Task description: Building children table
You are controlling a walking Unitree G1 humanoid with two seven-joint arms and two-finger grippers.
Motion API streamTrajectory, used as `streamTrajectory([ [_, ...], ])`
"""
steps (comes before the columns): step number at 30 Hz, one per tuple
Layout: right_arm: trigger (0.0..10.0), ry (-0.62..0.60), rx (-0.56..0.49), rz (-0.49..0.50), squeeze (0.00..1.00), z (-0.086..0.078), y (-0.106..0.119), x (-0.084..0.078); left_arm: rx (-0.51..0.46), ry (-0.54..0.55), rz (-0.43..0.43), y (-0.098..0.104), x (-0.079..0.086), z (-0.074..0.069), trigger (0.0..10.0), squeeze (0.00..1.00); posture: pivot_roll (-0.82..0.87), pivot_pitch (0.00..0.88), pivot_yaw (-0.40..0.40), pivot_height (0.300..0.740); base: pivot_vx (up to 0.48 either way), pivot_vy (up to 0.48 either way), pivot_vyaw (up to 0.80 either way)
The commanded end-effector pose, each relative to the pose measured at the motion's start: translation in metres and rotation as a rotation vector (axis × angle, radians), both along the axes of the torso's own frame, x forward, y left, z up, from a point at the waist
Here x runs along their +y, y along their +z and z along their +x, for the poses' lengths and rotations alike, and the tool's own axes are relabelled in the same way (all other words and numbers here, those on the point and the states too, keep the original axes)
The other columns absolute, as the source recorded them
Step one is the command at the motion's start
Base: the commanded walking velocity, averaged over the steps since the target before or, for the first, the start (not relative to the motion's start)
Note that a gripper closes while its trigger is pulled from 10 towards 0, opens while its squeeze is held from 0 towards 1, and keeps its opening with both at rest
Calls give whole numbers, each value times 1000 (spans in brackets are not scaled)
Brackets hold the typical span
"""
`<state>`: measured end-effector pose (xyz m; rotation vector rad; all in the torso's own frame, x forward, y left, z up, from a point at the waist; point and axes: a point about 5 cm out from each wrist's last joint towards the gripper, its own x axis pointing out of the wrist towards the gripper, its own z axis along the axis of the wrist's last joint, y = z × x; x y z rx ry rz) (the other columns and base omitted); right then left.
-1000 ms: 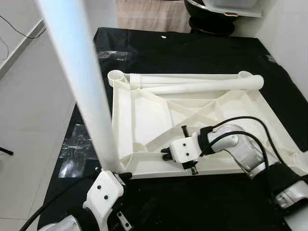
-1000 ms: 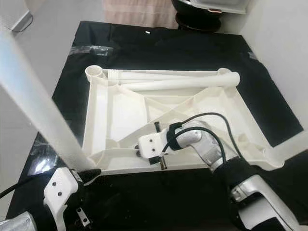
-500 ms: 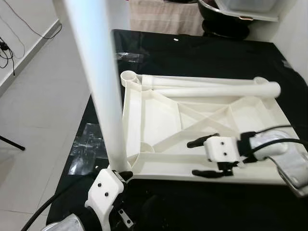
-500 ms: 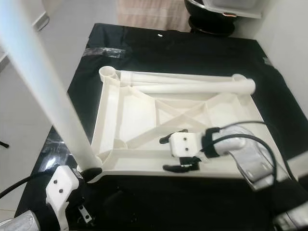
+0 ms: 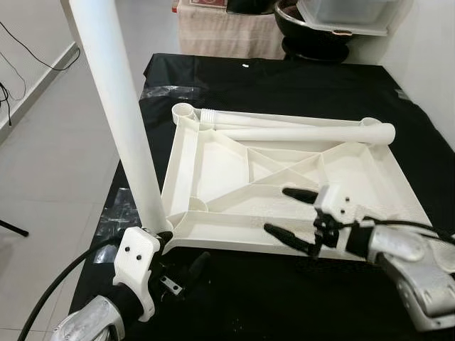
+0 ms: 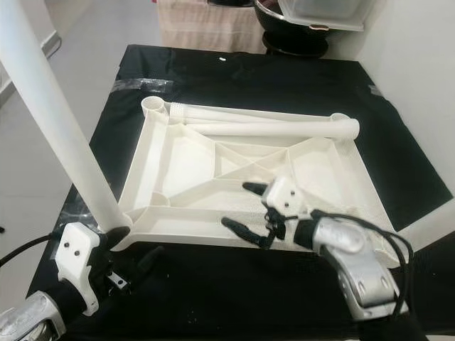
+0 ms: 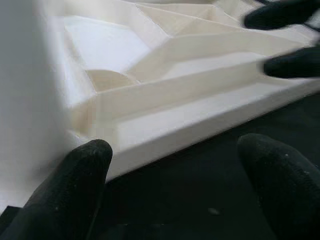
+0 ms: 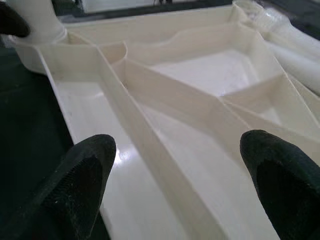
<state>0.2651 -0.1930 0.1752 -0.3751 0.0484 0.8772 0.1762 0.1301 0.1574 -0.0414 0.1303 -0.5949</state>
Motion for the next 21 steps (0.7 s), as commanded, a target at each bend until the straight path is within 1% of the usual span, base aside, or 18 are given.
streamTrajectory([
  [1,10000,-55,-9,46,0,1,4,0,67,-129,-42,-3,-13,-12,10000,0,21,140,-77,740,0,0,0],
  [3,10000,-55,-9,46,0,1,4,0,67,-129,-42,-3,-13,-12,10000,0,21,140,-77,740,0,0,0],
  [5,10000,-175,-15,118,0,9,2,6,113,-201,-66,-6,-21,-21,10000,0,21,138,-76,740,0,0,0],
  [6,10000,-232,-5,159,0,12,-1,9,124,-213,-61,-8,-24,-24,10000,0,25,137,-76,740,0,0,0],
  [8,10000,-333,1,223,0,15,-6,15,142,-189,-68,-10,-24,-24,10000,0,30,138,-77,740,0,0,0],
  [9,10000,-333,1,223,0,15,-6,15,142,-189,-68,-10,-24,-24,10000,0,30,138,-77,740,0,0,0],
  [10,10000,-395,20,274,0,15,-11,19,150,-150,-72,-10,-21,-21,10000,0,32,137,-77,740,0,0,0],
  [15,10000,-442,20,304,0,11,-16,24,160,-101,-59,-12,-16,-17,10000,0,34,137,-79,740,0,0,0],
  [16,10000,-488,28,329,0,6,-22,29,153,-64,-60,-13,-14,-11,10000,0,32,133,-81,740,-307,0,0],
  [17,10000,-503,25,324,0,4,-23,30,147,-60,-57,-13,-14,-10,10000,0,32,133,-81,740,-326,0,0],
  [21,10000,-523,20,316,0,3,-23,30,144,-63,-57,-12,-15,-9,10000,0,23,130,-80,740,-337,0,0],
])
